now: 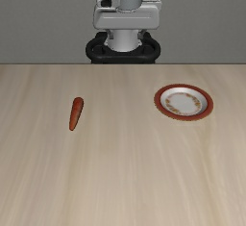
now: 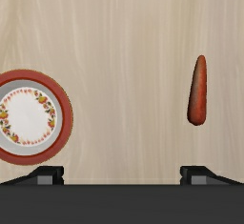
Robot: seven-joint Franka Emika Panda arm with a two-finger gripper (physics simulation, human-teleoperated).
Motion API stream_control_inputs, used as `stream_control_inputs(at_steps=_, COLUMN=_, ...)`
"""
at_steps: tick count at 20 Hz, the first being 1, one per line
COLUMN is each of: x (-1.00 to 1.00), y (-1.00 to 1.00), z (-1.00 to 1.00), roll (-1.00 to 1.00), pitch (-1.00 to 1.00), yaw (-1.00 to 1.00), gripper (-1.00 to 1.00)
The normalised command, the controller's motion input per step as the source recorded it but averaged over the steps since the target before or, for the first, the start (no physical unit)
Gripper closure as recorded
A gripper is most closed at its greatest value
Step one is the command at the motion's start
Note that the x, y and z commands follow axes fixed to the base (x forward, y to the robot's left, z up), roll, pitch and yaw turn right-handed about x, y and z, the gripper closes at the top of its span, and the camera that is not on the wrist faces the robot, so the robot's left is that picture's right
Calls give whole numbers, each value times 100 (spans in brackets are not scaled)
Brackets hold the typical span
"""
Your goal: Pick the carrot on the table and place it on the plate
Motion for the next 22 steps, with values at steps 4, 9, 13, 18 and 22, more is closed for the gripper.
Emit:
stream_control_inputs(at_steps=4, x=0, y=-100, z=0, roll=0, pitch=0, yaw=0, gripper=-100)
stream_control_inputs(at_steps=9, x=0, y=-100, z=0, roll=0, pitch=0, yaw=0, gripper=-100)
stream_control_inputs(at_steps=13, x=0, y=-100, z=0, roll=0, pitch=0, yaw=0, gripper=-100)
stream_control_inputs(at_steps=18, x=100, y=0, z=0, roll=0, pitch=0, yaw=0, gripper=-100)
stream_control_inputs(at_steps=22, x=0, y=0, z=-50, roll=0, pitch=0, yaw=0, gripper=-100)
